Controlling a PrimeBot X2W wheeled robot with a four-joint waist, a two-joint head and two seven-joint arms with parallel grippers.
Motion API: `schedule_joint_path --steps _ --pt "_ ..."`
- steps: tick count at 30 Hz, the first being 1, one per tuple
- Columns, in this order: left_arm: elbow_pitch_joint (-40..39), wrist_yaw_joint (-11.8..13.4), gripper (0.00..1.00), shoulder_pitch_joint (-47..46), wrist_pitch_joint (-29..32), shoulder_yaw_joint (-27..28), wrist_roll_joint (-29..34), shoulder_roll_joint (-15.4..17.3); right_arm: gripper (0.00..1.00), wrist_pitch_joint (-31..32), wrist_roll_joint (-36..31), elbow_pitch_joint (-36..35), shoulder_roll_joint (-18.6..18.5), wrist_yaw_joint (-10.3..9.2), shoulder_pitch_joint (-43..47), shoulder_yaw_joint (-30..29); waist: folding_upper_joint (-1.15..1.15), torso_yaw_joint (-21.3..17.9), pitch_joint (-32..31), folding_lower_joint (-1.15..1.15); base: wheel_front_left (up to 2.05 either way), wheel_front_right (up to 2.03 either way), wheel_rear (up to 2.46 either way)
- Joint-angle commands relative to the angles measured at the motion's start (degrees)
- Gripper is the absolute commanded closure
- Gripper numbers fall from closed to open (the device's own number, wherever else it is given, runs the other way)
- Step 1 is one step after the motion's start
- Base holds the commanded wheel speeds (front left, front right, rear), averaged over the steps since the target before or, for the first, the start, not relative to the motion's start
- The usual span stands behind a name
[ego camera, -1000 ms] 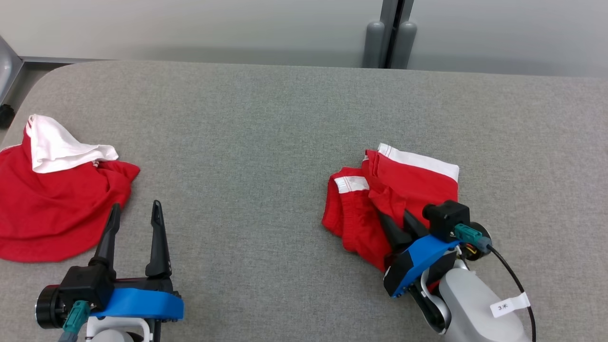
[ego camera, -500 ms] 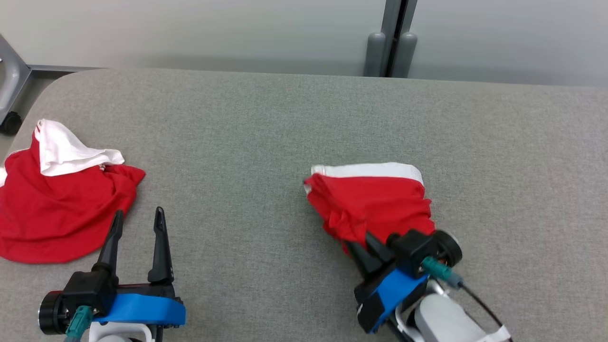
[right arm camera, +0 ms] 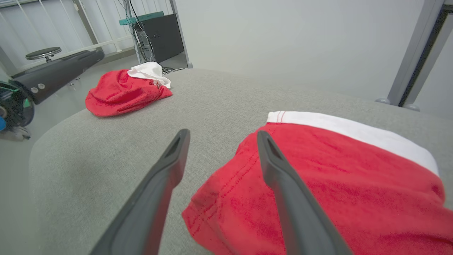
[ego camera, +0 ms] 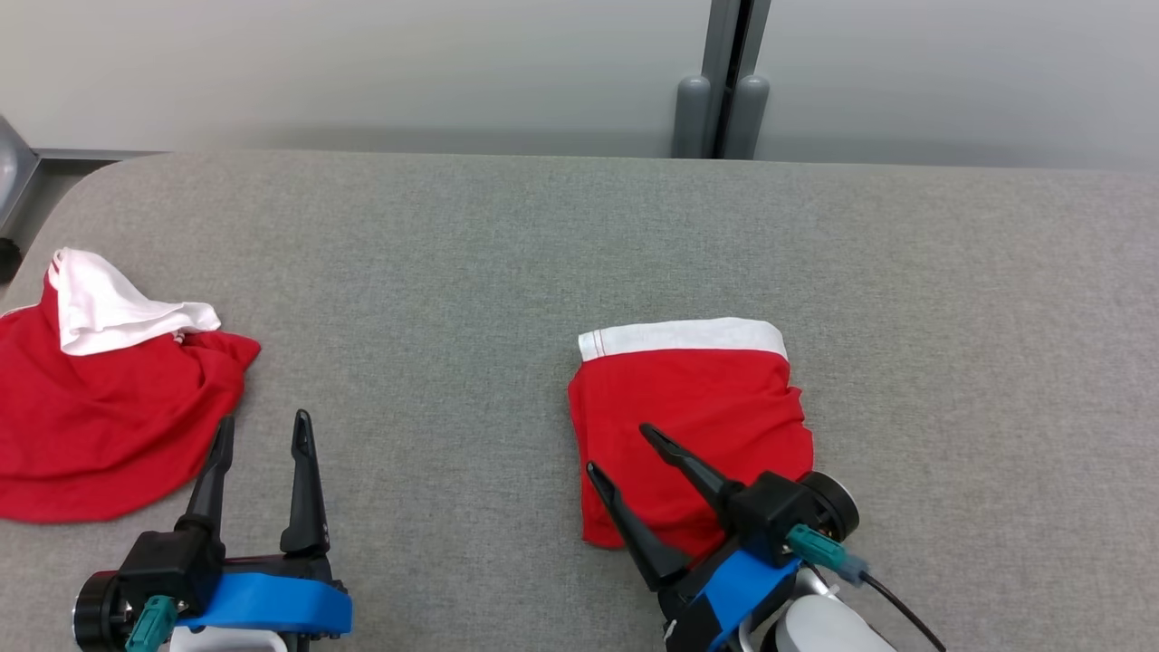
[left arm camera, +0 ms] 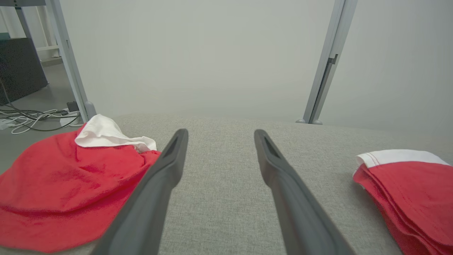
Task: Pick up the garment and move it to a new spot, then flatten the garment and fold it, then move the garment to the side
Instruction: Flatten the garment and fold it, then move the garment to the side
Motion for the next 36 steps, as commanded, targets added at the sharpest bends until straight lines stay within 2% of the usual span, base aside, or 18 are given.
schedule_joint_path --steps 1,5,11,19,25,36 --pt "0.06 -0.09 0.0 0.51 -0.14 0.37 -0.09 0.04 0.0 -0.2 0.75 -1.93 -0.31 0.03 1.56 -0.66 0.0 -0.34 -0.33 0.0 0.0 0.0 0.0" --pt "-0.32 -0.09 0.0 0.74 -0.14 0.68 0.12 0.27 0.0 -0.2 1.31 -7.37 -1.79 0.02 4.42 -4.12 0.0 -1.19 -0.78 0.0 0.0 0.0 0.0" --pt "-0.28 -0.09 0.0 0.87 -0.14 1.26 0.49 1.23 0.0 -0.2 -0.12 -13.55 -2.54 0.03 8.71 -14.7 0.0 -3.24 -1.28 0.0 0.0 0.0 0.0" --pt "0.47 -0.01 0.0 1.9 -0.14 2.83 2.11 1.03 0.0 -0.19 -2.97 -16.8 -1.69 0.03 14.53 -25.97 0.0 -5.57 -2.89 0.0 0.0 0.0 0.0" --pt "1.75 0.87 0.0 2.54 -0.14 2.99 3.59 0.99 0.0 -0.2 -4.59 -17.67 -0.73 0.03 18.51 -29.59 0.0 -6.51 -4.22 0.0 0.0 0.0 0.0" --pt "2.34 1.2 0.0 4.17 -0.14 2.6 4.95 1.5 0.0 -0.19 -5.31 -15.92 -0.14 0.03 21.0 -31.69 0.0 -6.79 -5.87 0.0 0.0 0.0 0.0"
